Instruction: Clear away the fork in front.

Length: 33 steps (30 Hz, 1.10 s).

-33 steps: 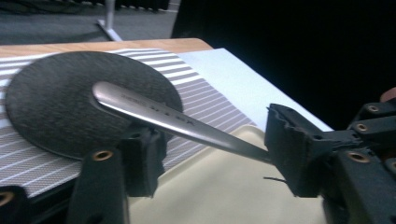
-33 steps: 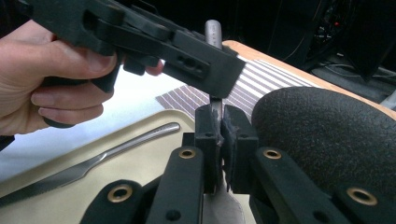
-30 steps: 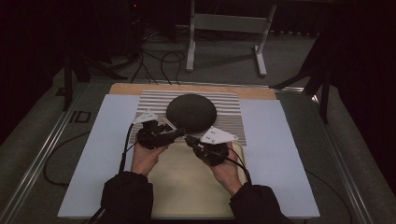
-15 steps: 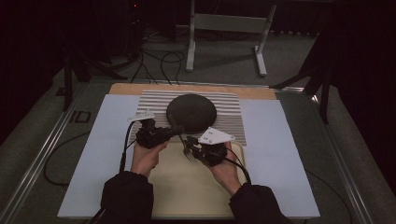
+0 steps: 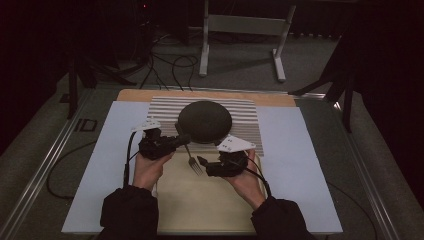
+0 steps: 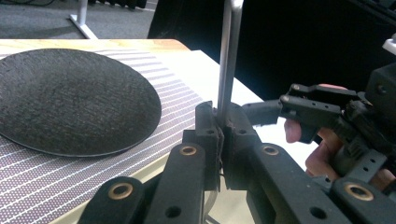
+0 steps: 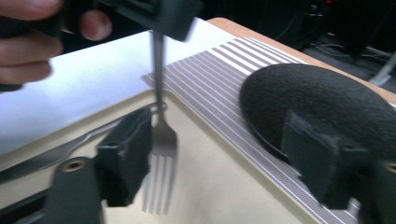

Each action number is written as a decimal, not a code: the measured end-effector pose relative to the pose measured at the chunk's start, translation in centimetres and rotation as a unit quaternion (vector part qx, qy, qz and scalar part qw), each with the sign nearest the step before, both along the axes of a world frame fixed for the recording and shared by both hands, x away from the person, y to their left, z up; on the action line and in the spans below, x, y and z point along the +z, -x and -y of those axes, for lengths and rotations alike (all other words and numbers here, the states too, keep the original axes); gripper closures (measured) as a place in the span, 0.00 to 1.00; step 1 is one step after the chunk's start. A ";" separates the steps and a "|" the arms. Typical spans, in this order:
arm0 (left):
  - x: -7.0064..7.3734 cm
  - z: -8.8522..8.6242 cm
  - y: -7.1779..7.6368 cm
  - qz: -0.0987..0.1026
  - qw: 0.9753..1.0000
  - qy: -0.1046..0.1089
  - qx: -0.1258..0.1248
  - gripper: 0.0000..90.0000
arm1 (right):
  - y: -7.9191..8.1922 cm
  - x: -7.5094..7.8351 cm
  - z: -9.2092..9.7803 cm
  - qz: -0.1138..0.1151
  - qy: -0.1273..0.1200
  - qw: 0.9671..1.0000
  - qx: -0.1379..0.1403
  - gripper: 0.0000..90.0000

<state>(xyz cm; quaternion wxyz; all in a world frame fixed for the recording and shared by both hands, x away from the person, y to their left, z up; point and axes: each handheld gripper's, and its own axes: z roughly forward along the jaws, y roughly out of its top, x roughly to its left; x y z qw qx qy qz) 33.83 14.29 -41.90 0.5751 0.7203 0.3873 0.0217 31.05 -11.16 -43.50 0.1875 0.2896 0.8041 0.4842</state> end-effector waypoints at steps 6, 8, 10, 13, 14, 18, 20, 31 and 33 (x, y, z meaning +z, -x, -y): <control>0.1 -0.7 0.1 -0.002 1.000 -0.007 0.005 0.97 | -0.1 -0.1 1.2 -0.002 -0.002 1.000 -0.016 0.18; 0.1 -1.0 0.1 -0.005 1.000 -0.008 0.008 0.97 | -0.2 -0.1 1.7 0.000 -0.002 1.000 -0.022 0.16; 0.0 -1.2 0.1 -0.008 1.000 -0.008 0.011 0.97 | -0.3 -0.1 2.2 -0.001 -0.002 1.000 -0.026 0.16; -0.1 -1.6 0.0 -0.016 1.000 -0.006 0.016 0.97 | -0.5 -0.1 2.7 -0.005 -0.001 0.999 -0.033 0.15; -0.1 -1.7 0.0 -0.019 1.000 -0.007 0.017 0.97 | -0.5 -0.1 2.8 -0.006 -0.002 0.999 -0.035 0.15; -0.1 -2.1 0.1 -0.024 0.999 -0.011 0.018 0.97 | -0.6 -0.1 3.6 -0.004 -0.002 0.999 -0.043 0.14; -0.1 -2.3 0.1 -0.028 0.999 -0.009 0.015 0.97 | -0.6 -0.1 4.0 -0.006 -0.004 0.999 -0.048 0.14; -0.1 -3.0 0.3 -0.048 0.999 -0.020 0.007 0.97 | -0.7 -0.6 6.3 -0.012 0.000 0.997 -0.073 0.13; -0.1 -3.1 0.3 -0.048 0.999 -0.025 0.008 0.97 | -0.6 -0.7 6.7 -0.011 -0.001 0.997 -0.077 0.13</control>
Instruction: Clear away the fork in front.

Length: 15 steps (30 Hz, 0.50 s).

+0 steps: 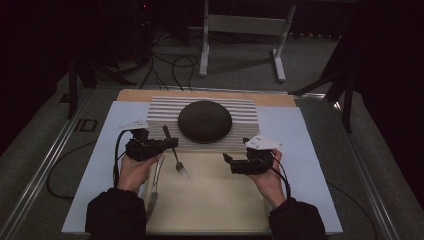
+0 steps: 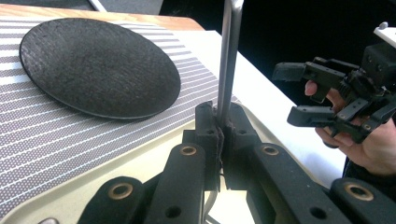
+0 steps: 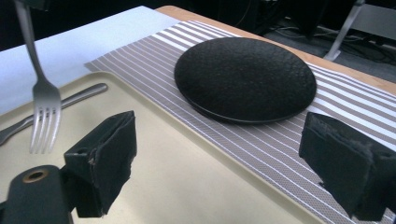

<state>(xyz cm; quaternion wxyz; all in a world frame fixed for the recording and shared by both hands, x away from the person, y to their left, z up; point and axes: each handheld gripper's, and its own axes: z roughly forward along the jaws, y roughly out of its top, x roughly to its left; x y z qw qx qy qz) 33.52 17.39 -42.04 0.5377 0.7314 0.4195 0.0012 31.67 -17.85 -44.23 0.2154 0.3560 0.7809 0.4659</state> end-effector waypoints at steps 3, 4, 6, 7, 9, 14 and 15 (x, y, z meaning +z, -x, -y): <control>-0.1 -0.1 0.0 -0.004 1.000 -0.001 0.002 0.97 | 0.2 -0.2 0.8 0.000 -0.003 1.000 -0.008 0.12; -0.1 -0.2 0.1 -0.005 1.000 -0.003 0.002 0.97 | 0.2 -0.3 1.0 0.001 -0.003 1.000 -0.008 0.12; -0.1 -0.2 0.2 -0.007 1.000 -0.005 0.001 0.97 | 0.3 -0.4 1.5 0.002 -0.004 1.000 -0.013 0.12; -0.1 -0.3 0.2 -0.008 1.000 -0.005 0.001 0.97 | 0.4 -0.6 2.0 0.003 -0.002 1.000 -0.018 0.12; -0.1 -0.4 0.2 -0.009 1.000 -0.006 0.001 0.97 | 0.4 -0.8 2.5 -0.002 -0.002 1.000 -0.027 0.11; -0.1 -0.6 0.3 -0.012 1.000 -0.009 0.003 0.97 | 0.6 -0.7 3.7 0.005 -0.003 0.999 -0.037 0.10; -0.1 -0.6 0.3 -0.012 1.000 -0.009 0.003 0.97 | 0.7 -0.7 4.0 0.009 -0.001 0.999 -0.042 0.10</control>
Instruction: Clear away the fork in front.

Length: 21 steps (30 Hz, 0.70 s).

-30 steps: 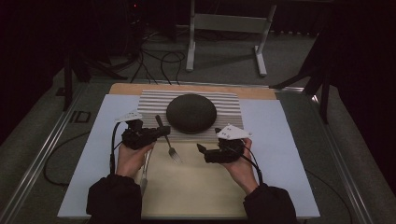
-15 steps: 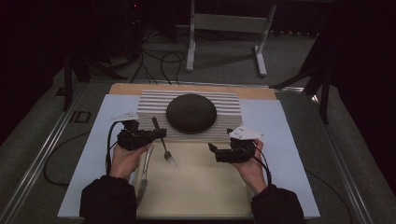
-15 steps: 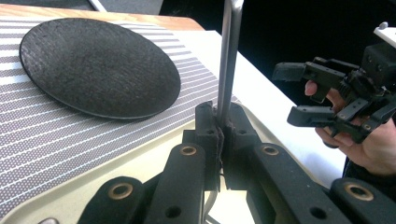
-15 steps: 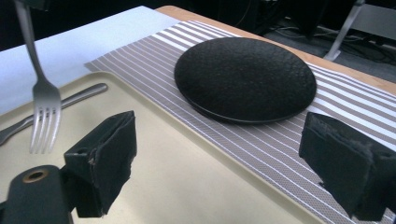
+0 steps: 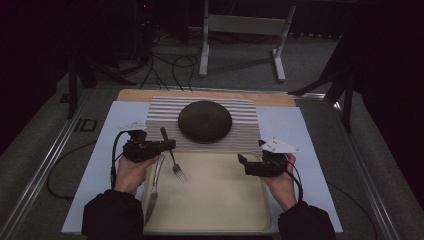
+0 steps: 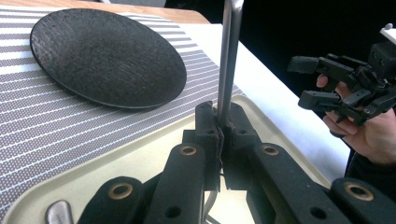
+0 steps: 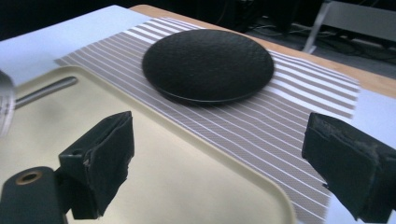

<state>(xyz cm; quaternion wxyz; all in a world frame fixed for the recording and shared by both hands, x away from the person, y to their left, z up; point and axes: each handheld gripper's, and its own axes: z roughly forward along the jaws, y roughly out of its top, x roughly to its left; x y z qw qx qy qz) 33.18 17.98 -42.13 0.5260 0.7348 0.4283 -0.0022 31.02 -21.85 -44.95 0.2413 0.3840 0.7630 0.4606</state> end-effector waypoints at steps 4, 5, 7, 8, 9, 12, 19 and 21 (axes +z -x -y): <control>0.0 0.0 0.0 0.000 1.000 0.000 0.000 0.97 | 0.1 0.0 0.1 0.000 0.000 1.000 -0.003 0.10; 0.0 0.0 0.0 0.000 1.000 0.000 0.000 0.97 | 0.1 0.0 0.1 0.000 0.000 1.000 -0.003 0.10; -0.2 -0.4 0.2 -0.008 1.000 0.001 0.000 0.97 | 0.5 -1.4 2.0 -0.011 0.000 1.000 -0.022 0.10; -0.2 -0.5 0.2 -0.008 1.000 0.001 0.000 0.97 | 0.7 -1.7 2.5 -0.014 -0.001 1.000 -0.026 0.10; -0.2 -0.5 0.2 -0.009 1.000 0.000 0.000 0.97 | 0.7 -1.8 2.7 -0.015 -0.001 1.000 -0.026 0.10; -0.2 -0.5 0.2 -0.012 1.000 0.000 -0.002 0.97 | 1.2 -2.3 3.5 -0.016 -0.010 0.999 -0.039 0.10; -0.2 -0.5 0.4 -0.013 1.000 -0.002 -0.008 0.97 | 1.9 -3.3 5.0 -0.014 -0.029 0.998 -0.061 0.10; -0.2 -0.4 0.5 -0.014 1.000 -0.005 -0.013 0.97 | 2.4 -3.4 5.7 0.001 -0.032 0.997 -0.072 0.10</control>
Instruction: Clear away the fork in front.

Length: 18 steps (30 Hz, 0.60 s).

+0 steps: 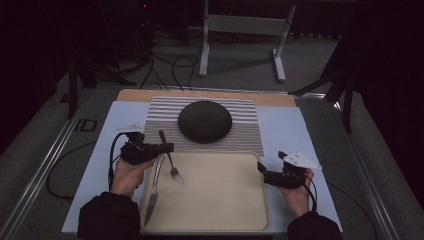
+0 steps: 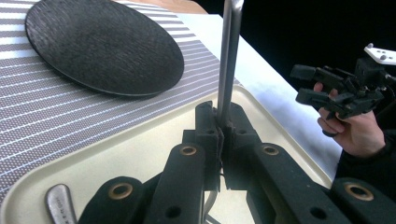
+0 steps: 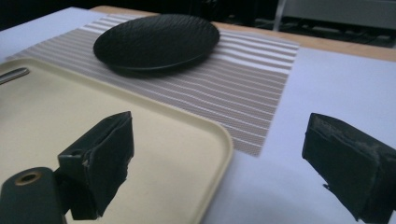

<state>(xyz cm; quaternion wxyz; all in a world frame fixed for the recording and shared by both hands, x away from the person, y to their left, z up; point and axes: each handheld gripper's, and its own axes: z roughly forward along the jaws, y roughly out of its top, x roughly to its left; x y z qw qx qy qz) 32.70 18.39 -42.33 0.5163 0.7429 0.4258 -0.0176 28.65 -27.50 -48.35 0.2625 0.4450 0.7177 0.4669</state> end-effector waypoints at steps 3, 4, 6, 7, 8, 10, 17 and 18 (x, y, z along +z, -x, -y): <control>-0.1 0.1 0.1 0.000 1.000 -0.004 -0.003 0.97 | 0.3 0.0 0.5 0.013 -0.004 1.000 -0.011 0.10; -0.1 0.1 0.1 -0.001 1.000 -0.004 -0.005 0.97 | 0.3 0.0 0.7 0.014 -0.005 1.000 -0.014 0.10; -0.2 0.1 0.2 -0.002 1.000 -0.007 -0.007 0.97 | 0.2 0.0 0.9 0.012 -0.009 1.000 -0.020 0.10; -0.2 0.1 0.3 -0.004 1.000 -0.008 -0.007 0.97 | 0.1 -0.1 1.0 0.012 -0.009 1.000 -0.021 0.10; -0.3 0.1 0.3 -0.004 1.000 -0.010 -0.009 0.97 | 0.1 -0.1 1.0 0.012 -0.006 1.000 -0.022 0.10; -0.4 0.1 0.4 -0.006 1.000 -0.013 -0.010 0.97 | 0.1 -0.2 1.1 0.012 -0.003 1.000 -0.023 0.10; -0.9 -0.3 0.7 -0.020 1.000 -0.018 -0.012 0.97 | 0.0 -0.3 1.3 0.010 -0.003 1.000 -0.029 0.10; -1.0 -0.4 0.8 -0.020 1.000 -0.019 -0.013 0.97 | 0.0 -0.3 1.3 0.008 -0.005 1.000 -0.029 0.10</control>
